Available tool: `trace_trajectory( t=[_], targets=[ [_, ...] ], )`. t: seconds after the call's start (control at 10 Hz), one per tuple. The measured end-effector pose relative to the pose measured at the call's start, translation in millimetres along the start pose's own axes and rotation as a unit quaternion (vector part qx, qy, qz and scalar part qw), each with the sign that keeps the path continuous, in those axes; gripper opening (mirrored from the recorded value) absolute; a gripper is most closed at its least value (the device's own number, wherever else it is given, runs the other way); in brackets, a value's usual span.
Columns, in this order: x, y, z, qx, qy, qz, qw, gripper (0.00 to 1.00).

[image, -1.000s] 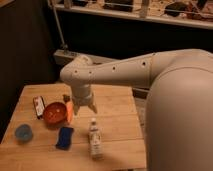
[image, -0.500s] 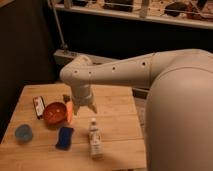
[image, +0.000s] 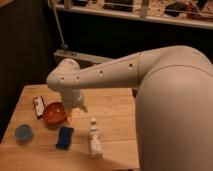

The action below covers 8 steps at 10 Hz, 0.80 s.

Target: Push the ceramic bowl across the table

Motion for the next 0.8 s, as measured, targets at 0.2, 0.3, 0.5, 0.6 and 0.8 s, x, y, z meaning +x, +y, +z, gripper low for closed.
trace_trajectory(
  t=[0.2, 0.3, 0.5, 0.6, 0.8],
  targets=[
    [5.2, 20.6, 3.9, 0.023, -0.010, -0.055, 0.9982, 0.14],
    [8.0, 29.4, 6.9, 0.022, -0.006, -0.068, 0.9974, 0.08],
    [15.5, 52.9, 22.3, 0.015, 0.011, -0.097, 0.9951, 0.00],
    [17.9, 64.4, 31.9, 0.006, 0.019, -0.107, 0.9940, 0.00],
    [21.8, 77.9, 49.7, -0.010, 0.037, -0.118, 0.9923, 0.00]
  ],
)
